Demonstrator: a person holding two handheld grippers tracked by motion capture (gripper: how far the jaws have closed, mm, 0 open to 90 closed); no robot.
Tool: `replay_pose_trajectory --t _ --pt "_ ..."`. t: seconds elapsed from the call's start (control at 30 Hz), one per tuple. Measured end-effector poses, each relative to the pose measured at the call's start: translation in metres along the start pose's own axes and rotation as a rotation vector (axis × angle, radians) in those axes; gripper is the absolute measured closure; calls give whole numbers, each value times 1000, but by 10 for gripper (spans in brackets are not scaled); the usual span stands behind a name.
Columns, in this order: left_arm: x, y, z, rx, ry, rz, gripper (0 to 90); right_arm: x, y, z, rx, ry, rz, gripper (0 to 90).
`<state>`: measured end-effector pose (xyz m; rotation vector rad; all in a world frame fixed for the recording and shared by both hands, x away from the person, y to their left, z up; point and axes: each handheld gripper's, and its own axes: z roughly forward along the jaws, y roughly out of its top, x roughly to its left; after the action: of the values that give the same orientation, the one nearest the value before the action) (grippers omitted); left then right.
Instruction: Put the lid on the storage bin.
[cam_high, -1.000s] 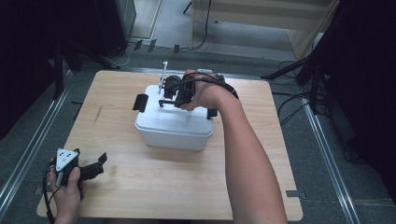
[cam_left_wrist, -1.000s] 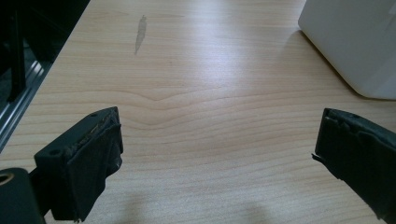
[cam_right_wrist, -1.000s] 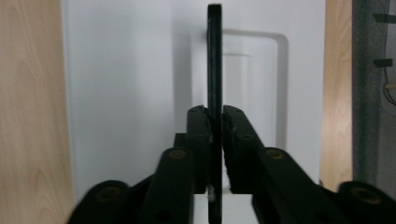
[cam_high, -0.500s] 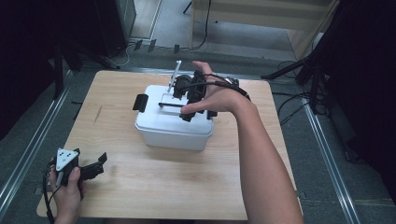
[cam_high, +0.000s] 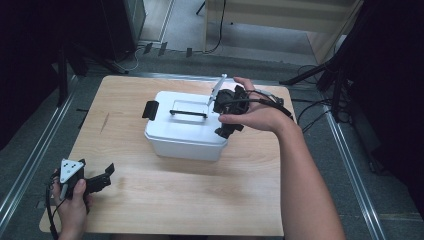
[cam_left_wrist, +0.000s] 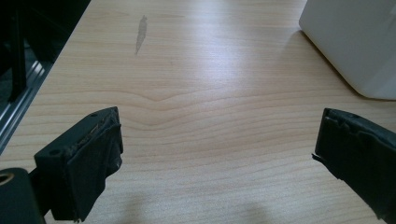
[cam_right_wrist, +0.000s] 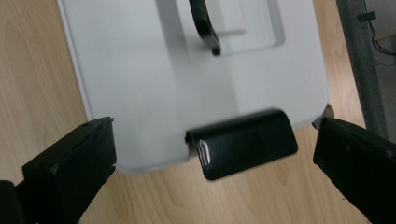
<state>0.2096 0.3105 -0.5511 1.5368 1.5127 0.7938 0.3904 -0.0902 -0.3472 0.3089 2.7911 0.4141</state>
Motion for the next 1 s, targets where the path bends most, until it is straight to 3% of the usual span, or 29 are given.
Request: replay_pose_trajectory --t 0.57,1.0 --pt "-1 0 0 2 5 9 16 3 -56 -22 2 -37 65 0" --pt "-2 0 0 7 9 16 16 7 -100 -15 -4 -25 116 0"
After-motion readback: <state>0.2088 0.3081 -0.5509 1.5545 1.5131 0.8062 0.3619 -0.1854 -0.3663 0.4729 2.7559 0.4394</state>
